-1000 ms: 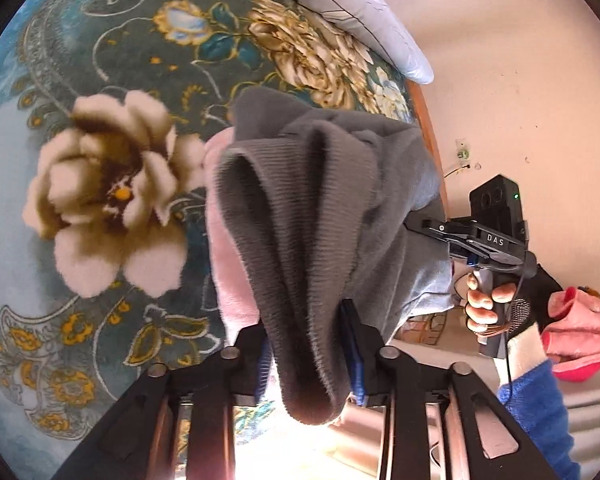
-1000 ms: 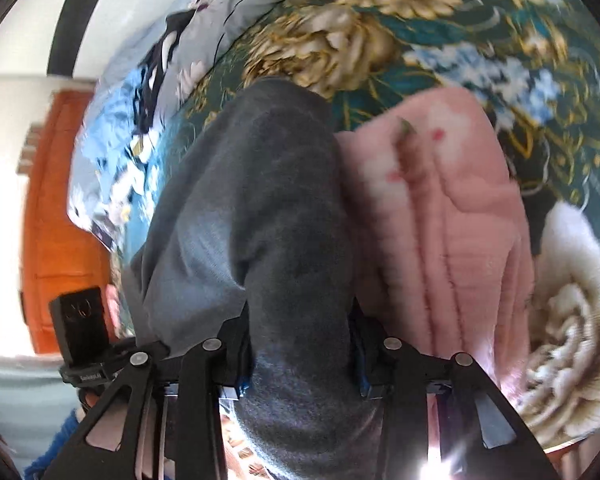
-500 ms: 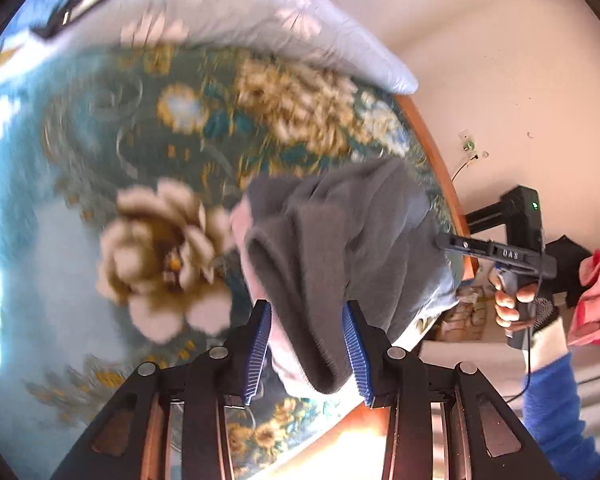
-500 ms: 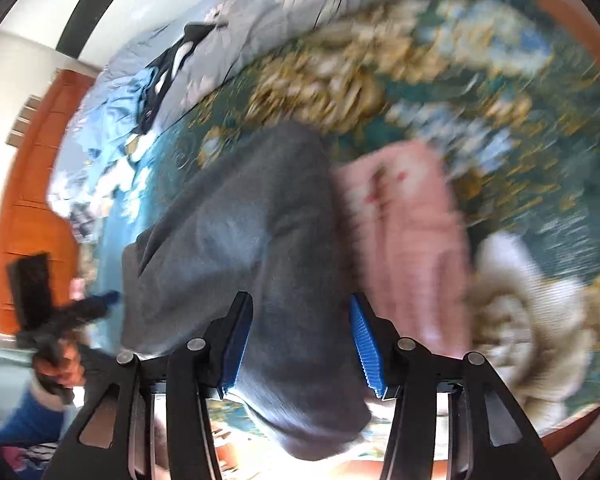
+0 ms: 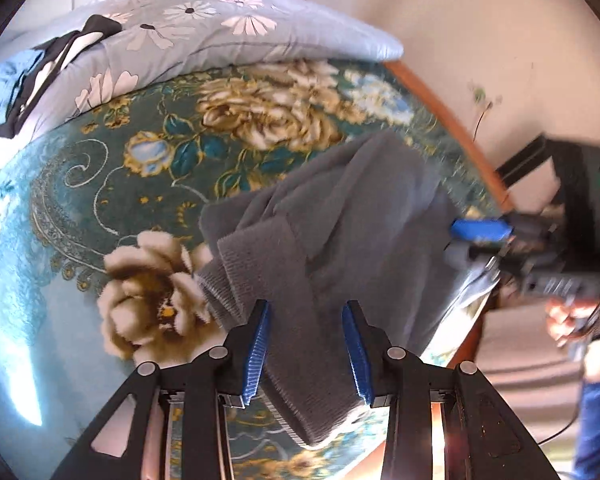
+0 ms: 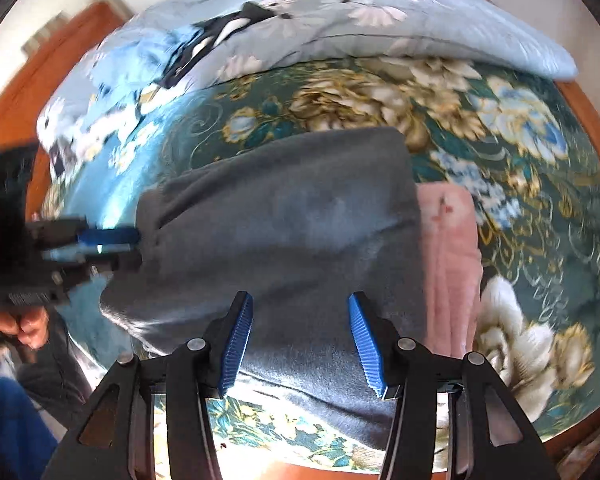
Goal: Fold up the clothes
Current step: 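Lower the folded hoodie onto the pink blanket with both grippers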
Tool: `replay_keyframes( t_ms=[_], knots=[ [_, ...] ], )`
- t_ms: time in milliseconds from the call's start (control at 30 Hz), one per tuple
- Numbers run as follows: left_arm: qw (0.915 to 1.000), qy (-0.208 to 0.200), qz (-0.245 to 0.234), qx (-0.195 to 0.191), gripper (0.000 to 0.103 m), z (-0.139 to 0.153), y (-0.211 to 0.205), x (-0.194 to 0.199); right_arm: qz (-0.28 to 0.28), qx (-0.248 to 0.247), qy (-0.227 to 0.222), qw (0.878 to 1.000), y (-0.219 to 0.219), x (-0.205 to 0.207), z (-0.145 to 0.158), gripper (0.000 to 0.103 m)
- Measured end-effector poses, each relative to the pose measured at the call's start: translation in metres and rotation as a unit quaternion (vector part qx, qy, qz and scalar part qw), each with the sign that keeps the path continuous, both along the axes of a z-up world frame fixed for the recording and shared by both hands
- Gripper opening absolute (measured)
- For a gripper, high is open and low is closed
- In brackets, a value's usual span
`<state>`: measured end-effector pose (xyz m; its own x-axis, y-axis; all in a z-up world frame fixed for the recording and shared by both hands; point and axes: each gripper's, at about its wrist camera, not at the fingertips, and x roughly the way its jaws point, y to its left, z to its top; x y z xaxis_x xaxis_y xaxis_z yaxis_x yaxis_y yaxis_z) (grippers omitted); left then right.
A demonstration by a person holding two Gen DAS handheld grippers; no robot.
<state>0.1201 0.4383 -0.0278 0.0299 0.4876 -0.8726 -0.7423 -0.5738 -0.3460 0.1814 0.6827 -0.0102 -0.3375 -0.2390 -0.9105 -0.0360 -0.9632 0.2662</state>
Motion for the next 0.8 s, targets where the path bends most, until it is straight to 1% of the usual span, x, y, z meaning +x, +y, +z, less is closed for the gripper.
replay_keyframes(
  t_ms=[133, 400, 567, 700, 800],
  knots=[
    [0.9998, -0.015, 0.008, -0.010, 0.041, -0.017, -0.001, 0.000, -0.017, -0.028, 0.011, 0.999, 0.009, 0.006, -0.008, 0.051],
    [0.9990, -0.023, 0.010, -0.038, 0.042, -0.036, 0.001, -0.001, -0.027, -0.019, -0.002, 0.999, 0.002, -0.005, -0.037, 0.051],
    [0.9992, -0.025, 0.021, -0.023, 0.043, -0.025, -0.014, -0.001, -0.031, -0.008, -0.009, 0.999, -0.001, -0.010, -0.040, 0.051],
    [0.9992, -0.023, 0.032, -0.002, 0.043, -0.017, -0.029, 0.005, -0.059, -0.002, 0.010, 0.998, -0.009, 0.000, -0.028, 0.051],
    [0.9990, -0.009, 0.042, 0.011, 0.043, -0.012, -0.040, 0.015, -0.082, 0.001, 0.026, 0.996, -0.020, 0.015, -0.022, 0.051]
  ],
)
